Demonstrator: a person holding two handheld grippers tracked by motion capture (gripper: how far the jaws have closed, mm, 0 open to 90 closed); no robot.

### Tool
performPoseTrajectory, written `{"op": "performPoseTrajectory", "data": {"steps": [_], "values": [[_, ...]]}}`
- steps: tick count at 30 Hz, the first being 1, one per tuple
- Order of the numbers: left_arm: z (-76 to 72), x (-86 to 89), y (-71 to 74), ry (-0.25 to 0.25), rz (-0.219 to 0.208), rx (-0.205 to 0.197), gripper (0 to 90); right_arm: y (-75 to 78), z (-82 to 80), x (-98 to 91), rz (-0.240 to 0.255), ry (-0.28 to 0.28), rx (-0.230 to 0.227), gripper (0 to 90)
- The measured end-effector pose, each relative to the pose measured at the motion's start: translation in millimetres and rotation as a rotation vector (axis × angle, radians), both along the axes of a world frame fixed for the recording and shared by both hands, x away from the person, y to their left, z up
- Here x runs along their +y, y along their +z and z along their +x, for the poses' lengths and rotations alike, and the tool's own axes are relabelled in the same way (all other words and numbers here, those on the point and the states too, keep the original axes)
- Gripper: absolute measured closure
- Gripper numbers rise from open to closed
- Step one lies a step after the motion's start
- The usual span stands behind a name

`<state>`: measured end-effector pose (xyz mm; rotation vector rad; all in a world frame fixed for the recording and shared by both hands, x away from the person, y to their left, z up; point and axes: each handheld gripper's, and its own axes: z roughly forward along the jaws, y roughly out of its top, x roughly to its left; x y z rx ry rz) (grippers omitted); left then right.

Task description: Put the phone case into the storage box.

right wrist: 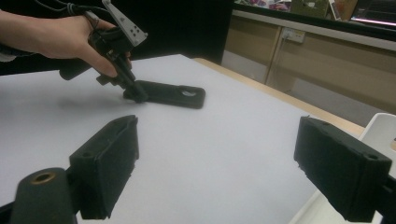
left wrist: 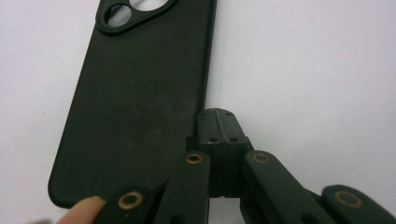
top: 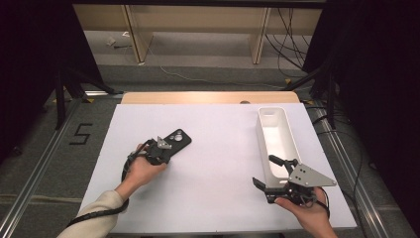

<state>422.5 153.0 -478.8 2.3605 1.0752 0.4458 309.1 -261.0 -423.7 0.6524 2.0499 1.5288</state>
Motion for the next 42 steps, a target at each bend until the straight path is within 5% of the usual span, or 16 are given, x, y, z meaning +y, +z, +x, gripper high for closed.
{"op": "performPoseTrajectory", "data": {"steps": [11, 21, 27, 32, 42], "values": [[0.6, 1.3, 1.1, -0.002, -0.007, 0.004, 89.5, 2.4, 0.9, -8.3, 0.033, -0.016, 0.010, 14.6], [-0.1, 2.6, 15.9, -0.006, -0.050, -0.054, 83.5, 1.9, 3.0, -10.9, 0.056, -0.023, 0.031, 6.7], [5.3, 2.9, 20.4, 0.005, -0.043, -0.076, 52.9, 1.4, 3.8, -10.8, 0.061, -0.030, 0.035, 4.0], [17.6, 8.0, 17.6, 0.027, 0.036, -0.043, 17.3, 0.8, 4.2, -9.3, 0.067, -0.029, 0.037, 3.2], [41.3, 20.2, 12.9, -0.039, 0.037, 0.017, 7.5, -0.1, 4.0, -6.6, 0.068, -0.024, 0.044, 3.2]]}}
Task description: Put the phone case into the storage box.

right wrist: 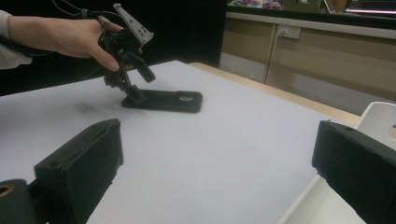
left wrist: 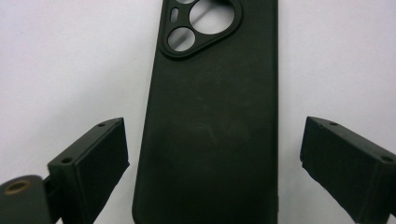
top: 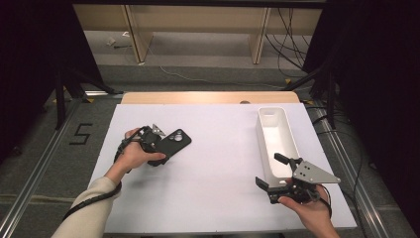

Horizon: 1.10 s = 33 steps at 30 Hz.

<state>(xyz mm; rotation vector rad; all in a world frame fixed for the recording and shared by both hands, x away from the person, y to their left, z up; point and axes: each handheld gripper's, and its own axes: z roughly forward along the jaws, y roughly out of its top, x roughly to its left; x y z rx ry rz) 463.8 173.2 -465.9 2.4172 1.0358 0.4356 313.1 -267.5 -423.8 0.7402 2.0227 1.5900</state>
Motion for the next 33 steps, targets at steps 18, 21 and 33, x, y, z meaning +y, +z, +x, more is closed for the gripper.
{"op": "performPoseTrajectory", "data": {"steps": [18, 21, 33], "values": [[14.7, -4.2, -6.0, -0.070, 0.088, 0.066, 9.3, 0.8, -1.1, 1.1, -0.008, 0.004, -0.003, 3.2], [16.0, -4.3, -7.8, -0.074, 0.100, 0.073, 7.8, 0.6, -1.0, 1.0, -0.008, 0.004, -0.002, 3.2], [21.8, -1.7, -11.0, -0.071, 0.072, 0.105, 5.4, 0.2, -1.1, 1.6, -0.011, 0.012, -0.003, 3.5]]}}
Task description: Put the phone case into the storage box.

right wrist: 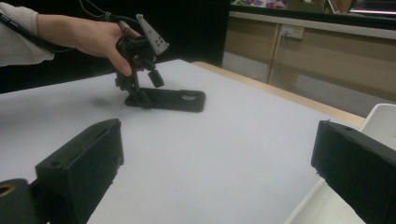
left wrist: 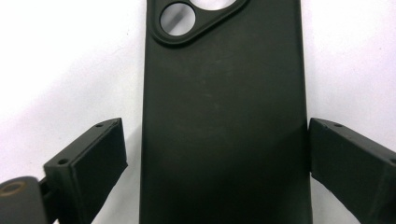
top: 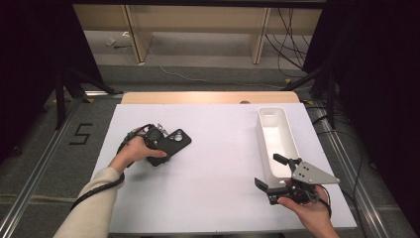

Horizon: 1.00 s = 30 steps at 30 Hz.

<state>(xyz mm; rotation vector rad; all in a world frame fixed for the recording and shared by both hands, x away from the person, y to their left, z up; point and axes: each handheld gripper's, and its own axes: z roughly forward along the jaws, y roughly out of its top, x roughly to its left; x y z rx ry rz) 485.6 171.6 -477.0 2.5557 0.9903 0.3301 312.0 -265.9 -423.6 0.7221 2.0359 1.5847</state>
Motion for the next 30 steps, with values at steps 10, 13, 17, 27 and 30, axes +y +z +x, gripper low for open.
{"op": "performPoseTrajectory", "data": {"steps": [10, 13, 17, 27, 30], "values": [[2.1, 3.5, -1.3, -0.020, -0.046, 0.027, 10.1, -0.7, 0.0, 0.6, -0.001, 0.000, 0.007, 3.7], [2.9, 3.4, -1.2, -0.028, -0.044, 0.033, 10.5, -0.9, 0.1, 0.7, -0.001, 0.001, 0.006, 3.8], [3.4, 3.2, -0.8, -0.034, -0.038, 0.035, 11.1, -0.7, -0.1, 0.8, -0.003, 0.002, 0.005, 3.9], [2.8, 5.2, -1.6, -0.030, -0.055, 0.035, 11.9, -0.9, 0.0, 1.2, -0.004, 0.004, 0.006, 4.1], [2.3, 5.0, -1.6, -0.020, -0.061, 0.035, 12.4, -1.1, 0.1, 1.2, -0.006, 0.006, 0.008, 4.1]]}}
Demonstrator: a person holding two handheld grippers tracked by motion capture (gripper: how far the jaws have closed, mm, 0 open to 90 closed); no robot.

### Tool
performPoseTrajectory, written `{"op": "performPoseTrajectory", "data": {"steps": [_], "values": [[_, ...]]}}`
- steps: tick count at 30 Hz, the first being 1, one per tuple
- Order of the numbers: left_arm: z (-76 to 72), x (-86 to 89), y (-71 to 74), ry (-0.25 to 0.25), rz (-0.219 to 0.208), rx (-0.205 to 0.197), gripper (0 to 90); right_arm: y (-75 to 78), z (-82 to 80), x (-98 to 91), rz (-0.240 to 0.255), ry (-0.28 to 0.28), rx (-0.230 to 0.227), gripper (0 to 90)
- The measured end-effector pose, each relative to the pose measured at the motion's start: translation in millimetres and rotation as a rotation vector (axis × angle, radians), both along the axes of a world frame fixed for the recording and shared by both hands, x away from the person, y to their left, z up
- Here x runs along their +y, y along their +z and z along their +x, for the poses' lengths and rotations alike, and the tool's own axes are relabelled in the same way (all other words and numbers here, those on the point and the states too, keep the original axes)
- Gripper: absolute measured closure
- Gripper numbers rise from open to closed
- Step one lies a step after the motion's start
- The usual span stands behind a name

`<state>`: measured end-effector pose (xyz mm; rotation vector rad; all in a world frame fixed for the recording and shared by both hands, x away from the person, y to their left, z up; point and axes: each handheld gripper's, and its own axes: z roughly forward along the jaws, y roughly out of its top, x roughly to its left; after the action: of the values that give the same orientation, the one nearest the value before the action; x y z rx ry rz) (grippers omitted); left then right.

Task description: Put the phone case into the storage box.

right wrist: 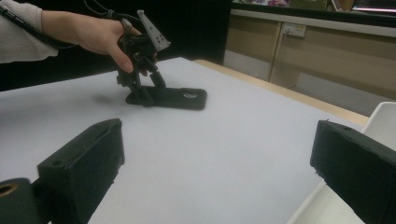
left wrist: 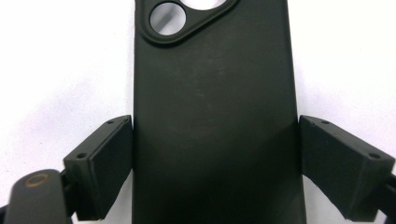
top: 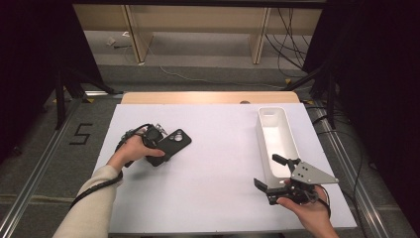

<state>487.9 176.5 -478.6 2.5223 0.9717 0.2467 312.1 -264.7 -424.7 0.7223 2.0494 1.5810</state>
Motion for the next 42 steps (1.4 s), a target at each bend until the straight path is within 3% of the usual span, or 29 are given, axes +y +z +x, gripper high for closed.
{"op": "performPoseTrajectory", "data": {"steps": [29, 33, 36, 42], "values": [[-2.8, 3.0, 0.3, -0.017, -0.021, -0.012, 15.4, -0.3, -0.4, 0.4, -0.003, 0.012, 0.005, 5.3], [-3.4, 4.4, -0.4, -0.010, -0.044, -0.002, 15.4, -0.5, 0.3, -0.4, -0.003, 0.008, 0.002, 5.4], [-4.0, 6.0, 0.6, -0.005, -0.087, 0.009, 15.4, -0.2, -0.1, -0.3, -0.003, 0.007, 0.002, 5.5], [-5.9, 7.8, 5.6, -0.004, -0.121, -0.003, 15.5, -0.1, -0.1, -0.1, -0.004, 0.005, 0.000, 5.5]]}}
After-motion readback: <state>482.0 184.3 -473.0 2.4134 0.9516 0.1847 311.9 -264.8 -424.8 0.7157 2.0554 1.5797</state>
